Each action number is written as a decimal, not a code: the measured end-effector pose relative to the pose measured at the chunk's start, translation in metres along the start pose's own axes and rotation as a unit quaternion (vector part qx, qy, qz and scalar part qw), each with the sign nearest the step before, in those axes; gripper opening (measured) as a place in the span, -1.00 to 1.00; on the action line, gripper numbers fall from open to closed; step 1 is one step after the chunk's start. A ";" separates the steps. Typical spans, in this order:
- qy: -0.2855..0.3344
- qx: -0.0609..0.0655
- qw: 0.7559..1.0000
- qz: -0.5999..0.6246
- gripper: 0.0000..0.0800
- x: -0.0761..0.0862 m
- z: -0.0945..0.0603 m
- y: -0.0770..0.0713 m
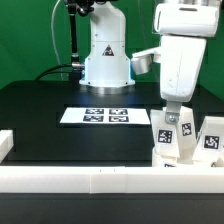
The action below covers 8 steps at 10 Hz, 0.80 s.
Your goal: Assemble stool
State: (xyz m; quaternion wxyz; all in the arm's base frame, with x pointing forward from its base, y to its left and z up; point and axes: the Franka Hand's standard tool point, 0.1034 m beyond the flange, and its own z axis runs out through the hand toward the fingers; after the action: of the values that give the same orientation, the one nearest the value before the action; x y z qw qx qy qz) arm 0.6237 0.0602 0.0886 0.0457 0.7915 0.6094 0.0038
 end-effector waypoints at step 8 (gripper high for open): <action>-0.007 0.012 0.954 0.298 -0.16 -0.002 0.001 -0.002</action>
Offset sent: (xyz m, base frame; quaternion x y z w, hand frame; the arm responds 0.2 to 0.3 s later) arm 0.0000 0.0000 0.0000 0.0000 0.0000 0.1296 0.9916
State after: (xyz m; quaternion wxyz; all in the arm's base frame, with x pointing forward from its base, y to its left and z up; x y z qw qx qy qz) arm 0.6215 0.0588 0.0877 0.0372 0.9377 0.3453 0.0047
